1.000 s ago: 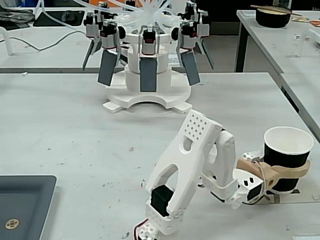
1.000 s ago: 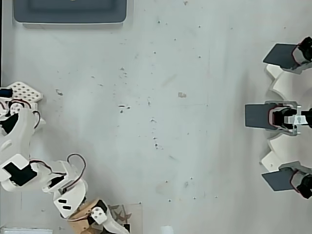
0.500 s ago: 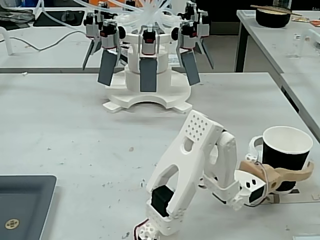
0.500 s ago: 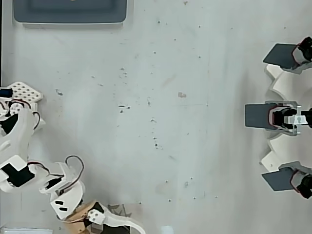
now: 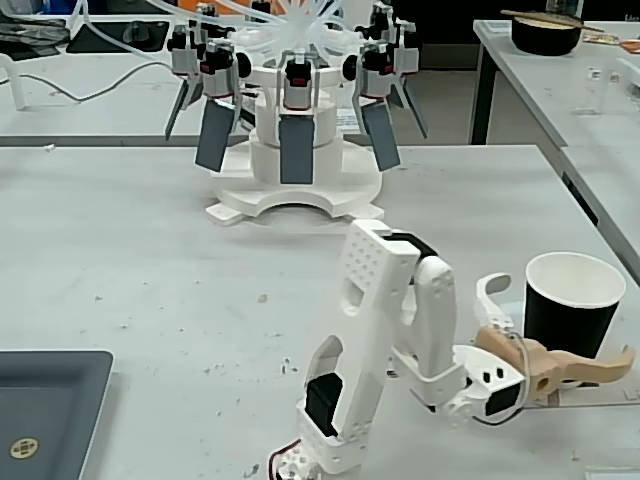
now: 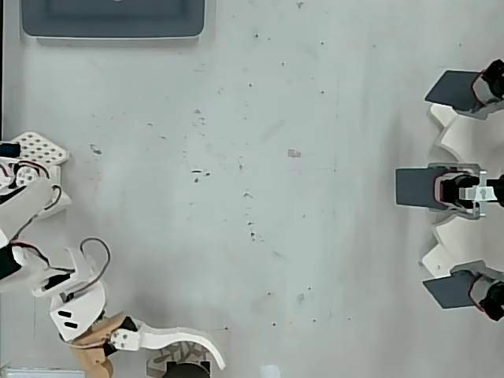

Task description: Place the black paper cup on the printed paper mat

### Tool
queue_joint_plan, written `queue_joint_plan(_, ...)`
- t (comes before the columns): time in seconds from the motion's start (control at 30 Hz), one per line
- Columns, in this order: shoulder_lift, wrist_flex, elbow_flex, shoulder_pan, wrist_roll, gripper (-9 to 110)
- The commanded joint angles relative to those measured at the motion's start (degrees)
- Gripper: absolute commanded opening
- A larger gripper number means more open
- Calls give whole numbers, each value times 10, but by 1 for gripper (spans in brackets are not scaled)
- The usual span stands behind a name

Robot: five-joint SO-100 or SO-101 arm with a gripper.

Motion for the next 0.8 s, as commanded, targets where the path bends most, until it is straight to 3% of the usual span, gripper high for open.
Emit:
queue_joint_plan(0.0, 89, -19, 46, 9, -2, 52)
queue_joint_plan(0.4, 297, -28, 206, -1, -4, 47)
queue_joint_plan(0.77, 441, -28, 277, -45, 3, 33)
